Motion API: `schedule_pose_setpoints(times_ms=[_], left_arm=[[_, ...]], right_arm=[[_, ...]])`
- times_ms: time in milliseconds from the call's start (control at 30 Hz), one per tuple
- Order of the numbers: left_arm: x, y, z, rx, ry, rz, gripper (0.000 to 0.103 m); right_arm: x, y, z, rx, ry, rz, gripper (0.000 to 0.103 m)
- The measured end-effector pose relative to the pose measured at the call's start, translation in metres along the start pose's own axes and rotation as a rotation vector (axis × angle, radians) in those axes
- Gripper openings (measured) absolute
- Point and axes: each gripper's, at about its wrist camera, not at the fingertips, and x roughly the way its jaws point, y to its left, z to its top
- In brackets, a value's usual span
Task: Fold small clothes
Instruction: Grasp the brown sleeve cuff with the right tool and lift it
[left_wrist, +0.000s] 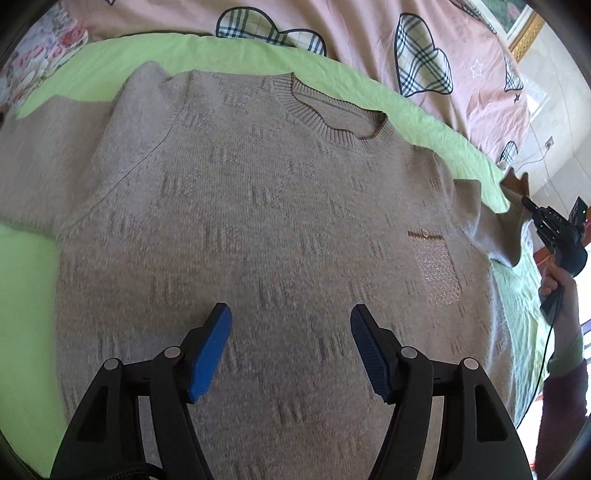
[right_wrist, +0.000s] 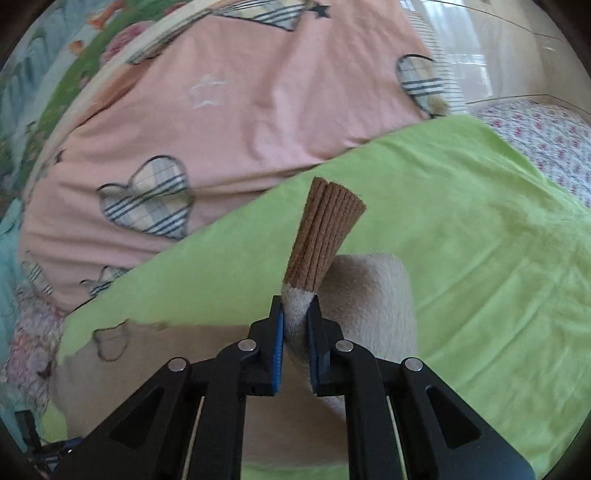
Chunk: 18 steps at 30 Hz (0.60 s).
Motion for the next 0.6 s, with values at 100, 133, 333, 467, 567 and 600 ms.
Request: schedule_pose_setpoints(times_ms=[100, 133, 333, 467, 567, 600], left_arm=[[-0.009, 0.006, -0.008, -0.024, -0.008, -0.017, 0.068], [-0.010, 0.007, -0.009, -0.028, -0.009, -0.019, 0.068], [-0.030, 0.024, -0.017, -0.081, -0.040, -0.048, 0.068], [-0.040, 0.036, -0.021, -0.110, -0.058, -0.070, 0.069], [-0.043, 0.045, -0.022, -0.131, -0.065, -0.094, 0.069], [-0.043, 0.049, -0.023, -0.144, -0.066, -0.105, 0.069]], right_arm=[[0.002, 0.060, -0.029, -0.035, 0.047, 0.147, 0.012], [0.005, 0.077, -0.038, -0.039, 0.067, 0.193, 0.012], [0.039, 0.191, -0.085, -0.097, 0.221, 0.399, 0.012], [0.060, 0.255, -0.114, -0.139, 0.324, 0.490, 0.012], [0.068, 0.293, -0.136, -0.194, 0.392, 0.528, 0.012], [0.075, 0.302, -0.142, -0.212, 0.416, 0.536, 0.012]])
